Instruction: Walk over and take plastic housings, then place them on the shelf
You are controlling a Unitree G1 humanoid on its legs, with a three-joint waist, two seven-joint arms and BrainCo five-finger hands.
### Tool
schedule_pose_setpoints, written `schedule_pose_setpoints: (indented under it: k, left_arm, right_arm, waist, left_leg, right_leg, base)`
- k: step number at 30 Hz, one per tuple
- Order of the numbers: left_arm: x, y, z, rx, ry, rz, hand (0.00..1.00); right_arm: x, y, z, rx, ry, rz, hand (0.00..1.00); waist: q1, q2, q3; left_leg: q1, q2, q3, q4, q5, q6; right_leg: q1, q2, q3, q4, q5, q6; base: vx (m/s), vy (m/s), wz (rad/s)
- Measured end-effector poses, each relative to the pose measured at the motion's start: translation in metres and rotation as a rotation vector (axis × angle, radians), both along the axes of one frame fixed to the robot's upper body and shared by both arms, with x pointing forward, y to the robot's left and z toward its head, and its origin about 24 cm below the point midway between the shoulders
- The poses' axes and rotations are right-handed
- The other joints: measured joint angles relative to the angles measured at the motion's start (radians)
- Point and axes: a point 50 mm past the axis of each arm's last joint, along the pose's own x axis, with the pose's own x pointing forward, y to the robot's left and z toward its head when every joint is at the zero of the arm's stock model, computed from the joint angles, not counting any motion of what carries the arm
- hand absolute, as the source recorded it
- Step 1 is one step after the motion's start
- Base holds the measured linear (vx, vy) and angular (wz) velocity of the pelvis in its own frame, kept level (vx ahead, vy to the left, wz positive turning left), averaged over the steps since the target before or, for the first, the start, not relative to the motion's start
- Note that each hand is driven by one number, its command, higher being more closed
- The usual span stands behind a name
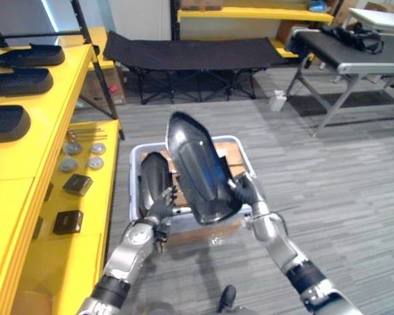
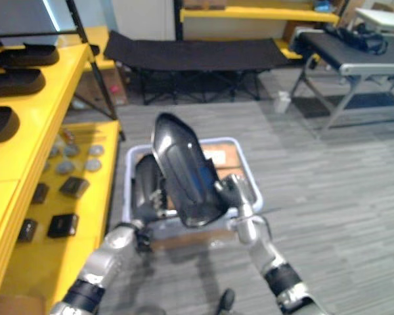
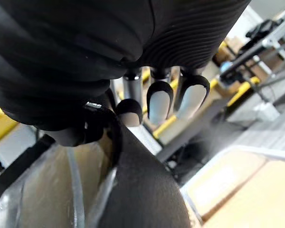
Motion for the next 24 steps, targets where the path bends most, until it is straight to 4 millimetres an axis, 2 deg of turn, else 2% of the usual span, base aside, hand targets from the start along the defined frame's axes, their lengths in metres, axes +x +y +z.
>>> schedule_pose_setpoints:
  k: [13, 16, 21, 24]
  left_arm:
    - [-0.001, -0.004, 0.000, -0.014, 0.002, -0.012, 0.00]
    - [-0.002, -0.016, 0.000, -0.100, 0.023, -0.057, 0.00]
    - [-0.004, -0.021, 0.000, -0.240, 0.069, -0.089, 0.00]
    - [-0.008, -0.025, -0.003, -0.322, 0.136, -0.121, 0.00]
  right_arm:
    - [-0.004, 0.005, -0.011, -0.024, 0.046, 0.031, 1.00]
    - [-0.009, 0.016, -0.015, -0.050, 0.052, 0.086, 1.00]
    - [-0.012, 0.016, -0.021, -0.057, 0.075, 0.092, 1.00]
    - [-0.013, 0.014, -0.025, -0.076, 0.088, 0.090, 1.00]
  waist:
    - [-0.002, 0.001, 0.000]
    - [-0.002, 0.001, -0.001]
    - [-0.003, 0.007, -0.010]
    - [-0.005, 0.019, -0.028]
  left_leg:
    - [0.000, 0.001, -0.001, -0.002, 0.000, 0.000]
    - [0.001, 0.001, 0.000, -0.002, 0.000, 0.000]
    - [0.001, 0.001, 0.000, -0.003, 0.000, -0.001]
    - [0.003, 0.001, 0.001, -0.011, 0.000, -0.001]
  right_leg:
    - [-0.001, 0.000, -0.002, 0.000, -0.010, -0.009]
    - [-0.001, 0.000, -0.003, 0.000, -0.012, -0.009]
    - [-0.002, 0.000, -0.003, 0.000, -0.014, -0.008]
    - [-0.004, 0.000, -0.003, 0.000, -0.016, -0.007]
  base:
    - [0.00, 0.000, 0.00]
    - [0.00, 0.000, 0.00]
    - [0.00, 0.000, 0.00]
    - [0.00, 0.000, 0.00]
